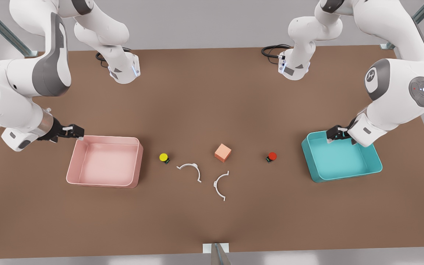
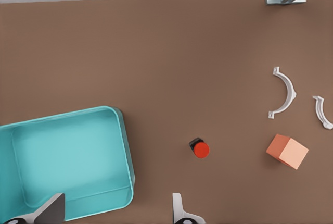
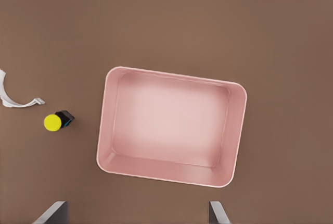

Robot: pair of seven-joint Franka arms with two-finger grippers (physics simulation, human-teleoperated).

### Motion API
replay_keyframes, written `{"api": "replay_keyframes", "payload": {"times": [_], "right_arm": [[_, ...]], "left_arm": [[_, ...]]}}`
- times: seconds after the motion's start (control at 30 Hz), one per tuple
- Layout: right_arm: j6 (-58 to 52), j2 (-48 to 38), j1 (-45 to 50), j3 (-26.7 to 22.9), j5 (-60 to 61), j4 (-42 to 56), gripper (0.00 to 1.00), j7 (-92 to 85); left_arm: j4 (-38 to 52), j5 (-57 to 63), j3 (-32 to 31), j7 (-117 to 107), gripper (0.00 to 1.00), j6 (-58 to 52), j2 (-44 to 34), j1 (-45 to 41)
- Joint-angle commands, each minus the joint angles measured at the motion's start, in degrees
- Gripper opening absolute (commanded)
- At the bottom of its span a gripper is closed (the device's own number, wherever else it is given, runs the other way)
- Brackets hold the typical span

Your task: Place the red button in the blue storage box with the left arm, and place the yellow button in the pink storage box with the right arm

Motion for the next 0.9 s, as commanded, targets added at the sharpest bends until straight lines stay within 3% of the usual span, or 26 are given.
{"api": "replay_keyframes", "payload": {"times": [0.0, 0.07, 0.2, 0.33, 0.43, 0.53, 0.87], "right_arm": [[1.3, 0.0, 0.3, 0.4, -0.2, 0.1, 1.00, 0.0], [1.6, 0.3, 0.2, 2.1, 0.0, 0.1, 1.00, 0.0], [13.6, 9.1, 1.5, 8.9, -0.3, -0.5, 1.00, 0.0], [30.2, 13.9, 9.4, 8.9, -2.6, -9.9, 1.00, 2.4], [36.8, 14.4, 11.5, 9.2, -2.8, -17.3, 1.00, 5.8], [41.2, 17.3, 12.5, 9.3, -2.8, -18.7, 1.00, 6.5], [46.4, 18.9, 13.7, 9.5, -2.7, -24.3, 1.00, 6.5]], "left_arm": [[0.0, 0.1, -0.1, -0.6, 1.00, 1.6, -0.1, 0.0], [0.0, 0.3, -0.1, -0.3, 1.00, 1.5, 1.6, -4.0], [-0.8, 0.6, -0.1, 8.0, 1.00, 5.7, 8.6, -12.7], [-17.8, 3.0, 0.0, 17.4, 1.00, 30.0, 9.1, -13.5], [-24.1, 7.2, 0.2, 23.7, 0.99, 39.1, 8.5, -13.5], [-36.4, 7.2, 0.2, 27.6, 1.00, 59.1, 6.8, -13.2], [-39.1, 6.9, 0.1, 27.1, 1.00, 63.2, 13.6, -13.5]]}}
